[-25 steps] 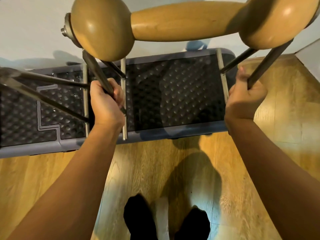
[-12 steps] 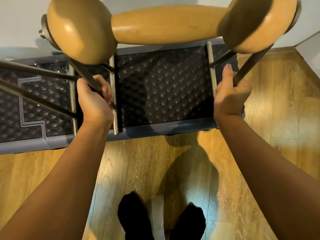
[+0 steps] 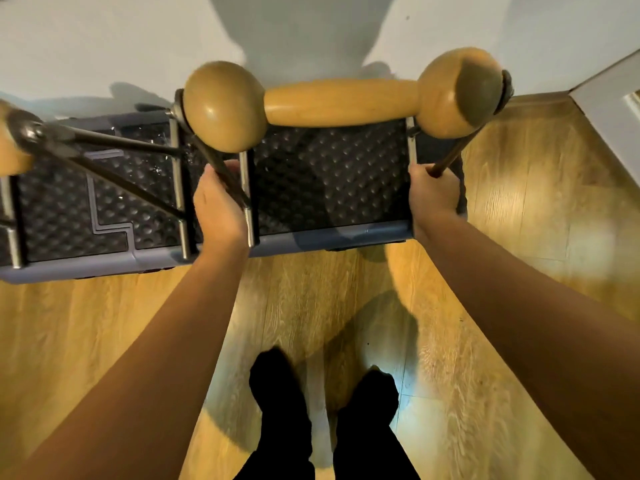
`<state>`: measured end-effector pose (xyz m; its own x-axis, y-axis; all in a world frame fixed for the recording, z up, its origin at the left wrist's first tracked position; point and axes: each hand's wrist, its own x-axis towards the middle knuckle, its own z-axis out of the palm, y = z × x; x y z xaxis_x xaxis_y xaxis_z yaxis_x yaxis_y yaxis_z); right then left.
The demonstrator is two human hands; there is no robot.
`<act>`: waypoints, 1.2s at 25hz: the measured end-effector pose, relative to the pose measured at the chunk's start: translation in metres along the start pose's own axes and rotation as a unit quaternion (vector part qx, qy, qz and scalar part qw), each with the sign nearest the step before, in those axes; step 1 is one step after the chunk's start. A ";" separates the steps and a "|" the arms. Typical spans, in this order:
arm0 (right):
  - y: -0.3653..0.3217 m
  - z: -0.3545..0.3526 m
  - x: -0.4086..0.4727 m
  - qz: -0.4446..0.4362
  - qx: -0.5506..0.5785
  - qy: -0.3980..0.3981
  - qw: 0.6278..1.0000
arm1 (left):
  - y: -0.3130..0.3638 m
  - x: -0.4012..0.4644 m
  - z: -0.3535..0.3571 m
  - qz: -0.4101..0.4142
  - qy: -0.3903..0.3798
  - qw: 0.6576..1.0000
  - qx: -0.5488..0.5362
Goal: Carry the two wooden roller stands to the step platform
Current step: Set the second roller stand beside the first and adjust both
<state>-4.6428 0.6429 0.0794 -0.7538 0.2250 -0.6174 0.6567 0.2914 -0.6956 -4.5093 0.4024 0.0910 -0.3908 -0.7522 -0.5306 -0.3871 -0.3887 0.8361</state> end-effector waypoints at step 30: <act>-0.201 -0.005 -0.217 -0.379 -0.548 -0.201 0.719 | 0.245 -0.040 -0.229 0.336 -0.159 0.706 0.603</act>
<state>-4.6119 0.5398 0.3549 -0.6736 -0.6060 -0.4230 -0.5163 0.7954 -0.3174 -4.3972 0.2151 0.3492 -0.9179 -0.3195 -0.2354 -0.3801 0.8783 0.2900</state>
